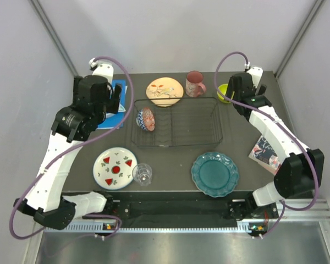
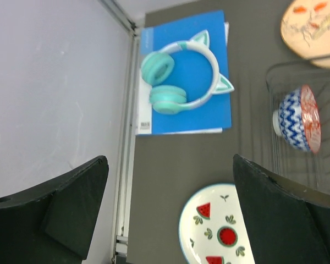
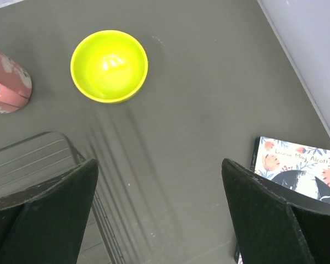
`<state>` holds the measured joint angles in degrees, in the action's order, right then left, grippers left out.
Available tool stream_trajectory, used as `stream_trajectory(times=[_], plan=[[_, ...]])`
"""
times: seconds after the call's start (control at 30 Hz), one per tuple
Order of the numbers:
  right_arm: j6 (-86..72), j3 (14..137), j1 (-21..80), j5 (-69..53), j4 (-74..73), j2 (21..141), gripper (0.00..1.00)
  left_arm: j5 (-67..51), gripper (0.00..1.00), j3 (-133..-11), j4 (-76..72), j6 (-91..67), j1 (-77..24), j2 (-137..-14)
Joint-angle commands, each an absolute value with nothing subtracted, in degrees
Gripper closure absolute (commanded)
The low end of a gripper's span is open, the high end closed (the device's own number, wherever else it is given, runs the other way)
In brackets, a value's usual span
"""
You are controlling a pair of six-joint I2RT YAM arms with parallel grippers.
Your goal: Load the mixed dishes into the dish rack
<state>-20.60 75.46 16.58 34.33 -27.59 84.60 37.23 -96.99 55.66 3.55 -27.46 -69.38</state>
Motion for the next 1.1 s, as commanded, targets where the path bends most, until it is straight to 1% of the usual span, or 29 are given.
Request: stream_trajectory(times=[0.0,0.03,0.17,0.27,0.3,0.5,0.63,0.77,1.07], plan=[[-20.4,79.4,15.1,32.8,-26.2,86.2,0.03,26.6,0.01,-92.4,50.8,5.3,-24.6,-65.7],[-19.8,81.5,13.6,32.3,-26.9,87.6,0.00,25.6,0.01,-91.0,50.2,4.8,-24.3,-65.1],[-16.7,88.1,12.7,31.2,-27.9,95.8,0.00,24.2,0.01,-88.5,48.1,2.8,-22.6,-63.4],[-16.1,96.0,12.7,31.5,-30.4,103.3,0.00,24.3,0.01,-86.8,46.9,2.4,-21.2,-62.8],[-16.2,100.3,12.6,31.0,-31.6,106.8,0.00,24.2,0.01,-85.8,46.2,2.8,-20.8,-62.5],[-17.9,113.1,12.2,27.7,-34.9,117.8,0.00,23.6,0.01,-85.5,47.0,3.7,-19.2,-62.0],[-21.1,117.1,10.6,26.7,-36.8,122.9,0.00,24.4,0.01,-84.6,45.8,3.9,-18.9,-60.9],[-20.5,118.3,10.5,26.8,-35.9,126.7,0.00,24.7,0.01,-83.8,46.1,3.9,-18.8,-61.3],[-20.1,118.1,11.4,21.4,-33.0,128.8,0.00,23.3,0.01,-81.3,44.8,3.2,-18.7,-61.8]])
